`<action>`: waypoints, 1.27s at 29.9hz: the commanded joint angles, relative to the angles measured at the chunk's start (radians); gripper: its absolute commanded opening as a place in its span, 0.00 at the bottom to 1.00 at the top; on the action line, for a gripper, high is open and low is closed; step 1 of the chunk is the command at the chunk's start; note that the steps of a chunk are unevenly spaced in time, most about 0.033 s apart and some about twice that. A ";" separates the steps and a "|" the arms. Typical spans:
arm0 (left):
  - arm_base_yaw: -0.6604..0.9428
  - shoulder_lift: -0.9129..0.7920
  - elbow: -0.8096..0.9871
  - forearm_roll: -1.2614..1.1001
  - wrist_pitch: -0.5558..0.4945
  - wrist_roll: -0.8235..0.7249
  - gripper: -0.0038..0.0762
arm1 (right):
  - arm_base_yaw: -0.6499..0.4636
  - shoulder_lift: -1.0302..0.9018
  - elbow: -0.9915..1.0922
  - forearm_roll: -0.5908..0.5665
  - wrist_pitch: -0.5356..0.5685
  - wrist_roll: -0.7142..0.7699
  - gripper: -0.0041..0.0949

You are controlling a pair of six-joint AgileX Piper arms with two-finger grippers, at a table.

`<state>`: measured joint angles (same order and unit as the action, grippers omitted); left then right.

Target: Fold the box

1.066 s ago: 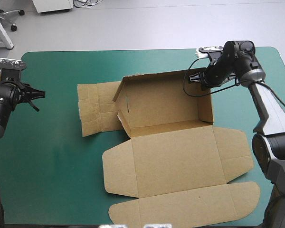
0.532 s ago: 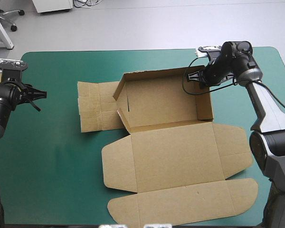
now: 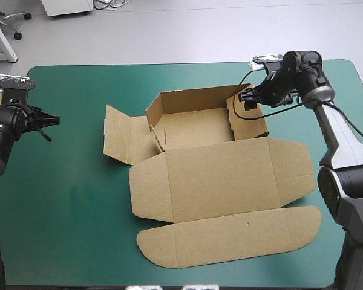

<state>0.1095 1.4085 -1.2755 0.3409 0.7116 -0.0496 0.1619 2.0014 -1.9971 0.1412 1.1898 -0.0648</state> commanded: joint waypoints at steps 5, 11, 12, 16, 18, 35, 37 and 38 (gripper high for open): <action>0.002 -0.029 -0.028 0.011 -0.030 -0.002 0.42 | -0.005 -0.159 -0.036 0.001 0.057 -0.016 0.76; 0.002 -0.029 -0.009 0.003 -0.034 -0.002 0.42 | 0.001 -0.270 0.031 -0.021 0.020 -0.016 0.69; 0.002 -0.029 -0.002 0.003 -0.039 -0.002 0.42 | 0.006 -0.287 0.056 -0.039 0.001 -0.011 0.69; 0.002 -0.029 0.043 0.001 -0.056 -0.002 0.42 | 0.060 -0.362 0.204 -0.129 -0.137 0.029 0.69; 0.002 -0.029 0.063 0.001 -0.058 -0.002 0.42 | 0.096 -0.407 0.285 -0.188 -0.227 0.065 0.68; 0.002 -0.029 0.074 -0.022 -0.088 -0.002 0.42 | 0.094 -0.245 0.353 -0.221 -0.356 0.081 0.69; 0.002 -0.029 0.074 -0.022 -0.088 -0.002 0.42 | 0.094 -0.201 0.312 -0.211 -0.350 0.065 0.69; 0.002 -0.029 0.074 -0.022 -0.088 -0.002 0.42 | 0.094 -0.179 0.292 -0.209 -0.341 0.065 0.69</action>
<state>0.1095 1.4085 -1.1761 0.3120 0.6725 -0.0496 0.2635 1.8240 -1.6244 -0.0718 0.8709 0.0228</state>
